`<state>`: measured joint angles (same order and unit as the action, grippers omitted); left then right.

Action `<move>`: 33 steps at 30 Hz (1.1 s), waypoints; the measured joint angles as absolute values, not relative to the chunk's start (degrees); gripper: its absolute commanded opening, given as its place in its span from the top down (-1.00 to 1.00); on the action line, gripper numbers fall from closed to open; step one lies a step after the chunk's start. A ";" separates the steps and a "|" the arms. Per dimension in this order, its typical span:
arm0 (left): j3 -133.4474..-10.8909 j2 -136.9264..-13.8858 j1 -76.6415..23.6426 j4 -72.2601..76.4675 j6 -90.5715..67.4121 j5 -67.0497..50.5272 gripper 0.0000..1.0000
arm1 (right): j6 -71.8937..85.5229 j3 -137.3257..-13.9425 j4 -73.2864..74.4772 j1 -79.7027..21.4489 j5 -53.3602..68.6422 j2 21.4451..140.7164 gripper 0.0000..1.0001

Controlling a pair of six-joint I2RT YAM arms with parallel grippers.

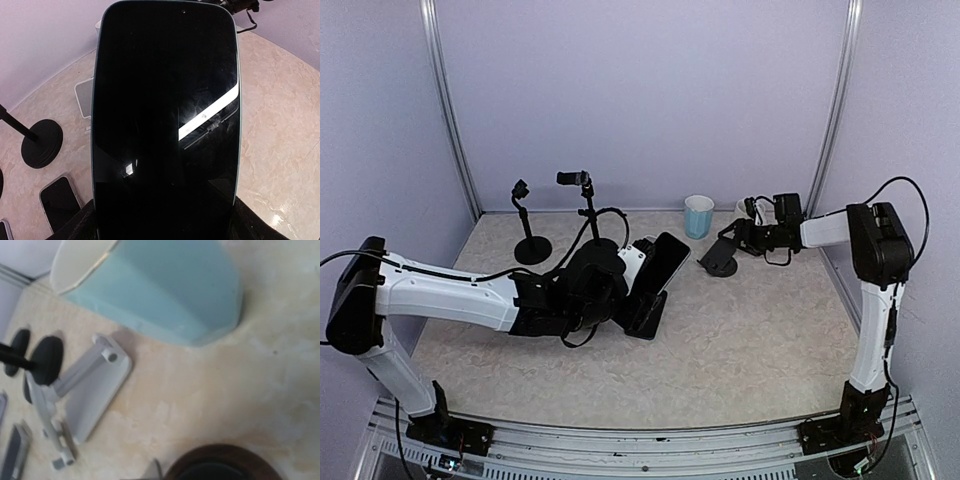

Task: Remove the phone from the phone stand

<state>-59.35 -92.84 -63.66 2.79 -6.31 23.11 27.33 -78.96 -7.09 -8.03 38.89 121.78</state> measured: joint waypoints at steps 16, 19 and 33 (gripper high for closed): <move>-62.13 -95.61 -63.68 4.73 -17.80 29.95 0.05 | 31.14 -56.58 -13.67 -9.37 40.32 93.32 -0.99; -63.09 -96.36 -63.68 5.54 -20.62 30.61 0.06 | 32.34 -52.36 -15.53 -13.56 39.83 88.18 -0.96; -63.57 -97.06 -63.83 8.21 -30.72 32.32 0.07 | 40.12 -45.78 -28.75 -33.12 34.98 84.05 -0.47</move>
<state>-63.57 -97.06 -63.83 8.21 -30.72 32.32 40.12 -45.78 -28.75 -33.12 34.98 84.05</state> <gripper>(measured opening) 0.749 0.788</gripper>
